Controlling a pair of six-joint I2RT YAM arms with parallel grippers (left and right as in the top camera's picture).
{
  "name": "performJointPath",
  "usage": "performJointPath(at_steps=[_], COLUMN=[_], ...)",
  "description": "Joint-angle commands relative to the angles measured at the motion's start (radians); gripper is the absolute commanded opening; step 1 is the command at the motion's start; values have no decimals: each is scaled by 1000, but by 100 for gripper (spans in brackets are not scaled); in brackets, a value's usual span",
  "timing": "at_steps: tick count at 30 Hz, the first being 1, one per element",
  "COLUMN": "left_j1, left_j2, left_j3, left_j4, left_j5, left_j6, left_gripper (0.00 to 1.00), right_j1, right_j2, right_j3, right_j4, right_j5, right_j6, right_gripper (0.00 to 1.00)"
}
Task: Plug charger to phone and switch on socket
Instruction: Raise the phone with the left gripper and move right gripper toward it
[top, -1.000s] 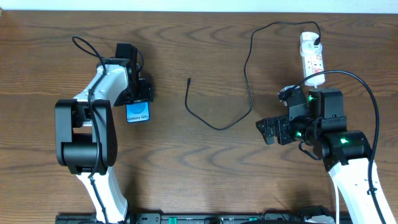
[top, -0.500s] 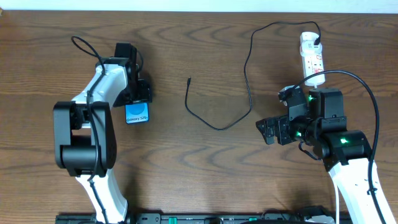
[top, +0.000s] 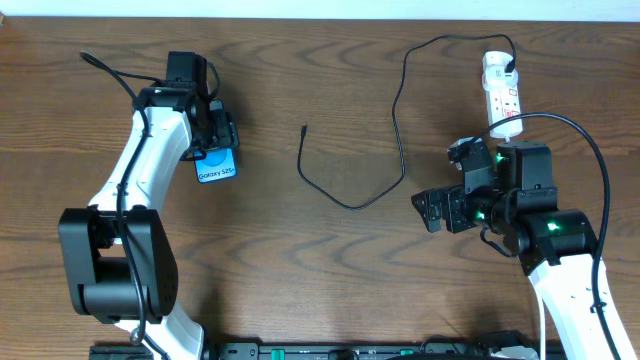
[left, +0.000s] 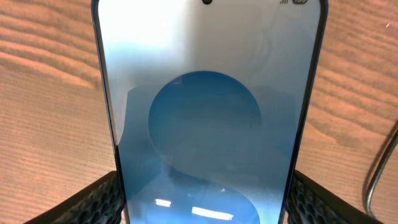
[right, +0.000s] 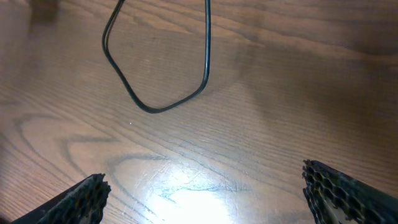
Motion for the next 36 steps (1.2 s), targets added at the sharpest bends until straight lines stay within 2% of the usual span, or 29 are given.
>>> performJointPath(at_steps=[1, 7, 14, 22, 28, 36], left_j1=[3, 3, 3, 5, 24, 77], left_j2=[-19, -19, -19, -19, -19, -19], left_j3=[14, 14, 14, 14, 14, 14], left_j4=[-22, -38, -71, -108, -148, -208], left_j5=[-9, -9, 0, 279, 413, 731], left_j6=[-19, -76, -196, -247, -480, -718], left_gripper=[31, 9, 8, 7, 7, 7], right_j1=[10, 10, 10, 10, 10, 10], right_j2=[-2, -2, -2, -2, -2, -2], right_j3=[24, 24, 24, 24, 24, 24], right_j4=[-2, -2, -2, -2, -4, -4], right_j5=[2, 2, 2, 2, 1, 1], right_j6=[6, 6, 6, 6, 6, 6], right_gripper=[99, 99, 99, 99, 99, 99])
